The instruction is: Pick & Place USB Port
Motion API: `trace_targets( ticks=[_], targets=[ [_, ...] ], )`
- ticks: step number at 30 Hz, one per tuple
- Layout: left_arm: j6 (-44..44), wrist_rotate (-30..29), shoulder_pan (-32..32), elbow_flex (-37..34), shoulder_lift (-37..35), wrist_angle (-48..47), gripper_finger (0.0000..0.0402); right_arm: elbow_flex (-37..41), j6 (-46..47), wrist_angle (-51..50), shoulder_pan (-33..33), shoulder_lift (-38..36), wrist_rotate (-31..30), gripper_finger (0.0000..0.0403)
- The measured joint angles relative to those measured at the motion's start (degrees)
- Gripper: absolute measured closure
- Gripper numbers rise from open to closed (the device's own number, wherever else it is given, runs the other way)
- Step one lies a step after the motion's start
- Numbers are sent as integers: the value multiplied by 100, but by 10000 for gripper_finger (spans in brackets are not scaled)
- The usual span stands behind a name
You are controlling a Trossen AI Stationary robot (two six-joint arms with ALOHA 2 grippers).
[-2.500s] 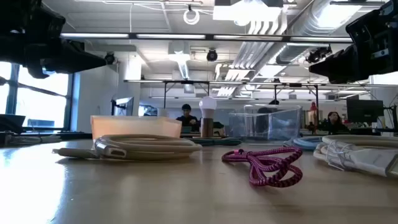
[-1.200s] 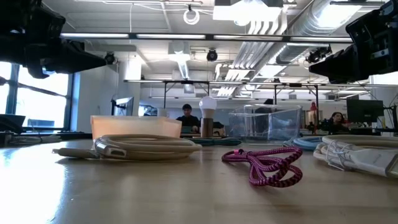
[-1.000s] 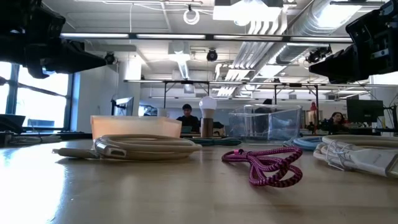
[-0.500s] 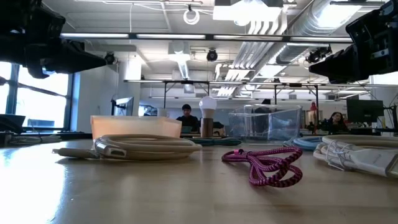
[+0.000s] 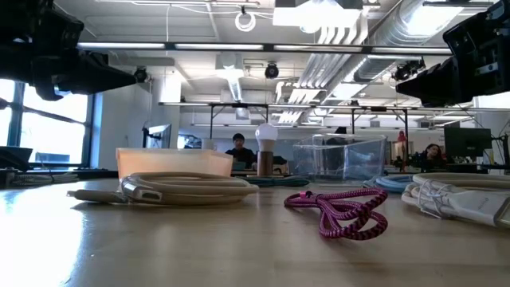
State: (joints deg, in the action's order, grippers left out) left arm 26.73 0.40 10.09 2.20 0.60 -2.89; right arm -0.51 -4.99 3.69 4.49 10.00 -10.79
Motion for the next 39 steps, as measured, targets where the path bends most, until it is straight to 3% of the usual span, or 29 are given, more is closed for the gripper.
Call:
trace_targets(
  ticks=[22, 25, 29, 35, 39],
  targets=[
    [-56, 20, 1, -28, 1, 213, 401, 1, 4, 2, 0, 0, 0, 400],
    [-680, 263, 2, -28, 2, 268, 401, 2, 424, 2, 0, 0, 29, 401],
    [-490, 160, 2, -28, 0, 277, 401, 0, 984, 23, 0, 0, 46, 400],
    [-149, 52, 2, -28, 0, 251, 401, 2, 927, 9, 0, 2, 99, 401],
    [-306, 162, 2, -23, 2, 256, 401, -8, 263, 248, 2, 0, 331, 400]
  ],
)
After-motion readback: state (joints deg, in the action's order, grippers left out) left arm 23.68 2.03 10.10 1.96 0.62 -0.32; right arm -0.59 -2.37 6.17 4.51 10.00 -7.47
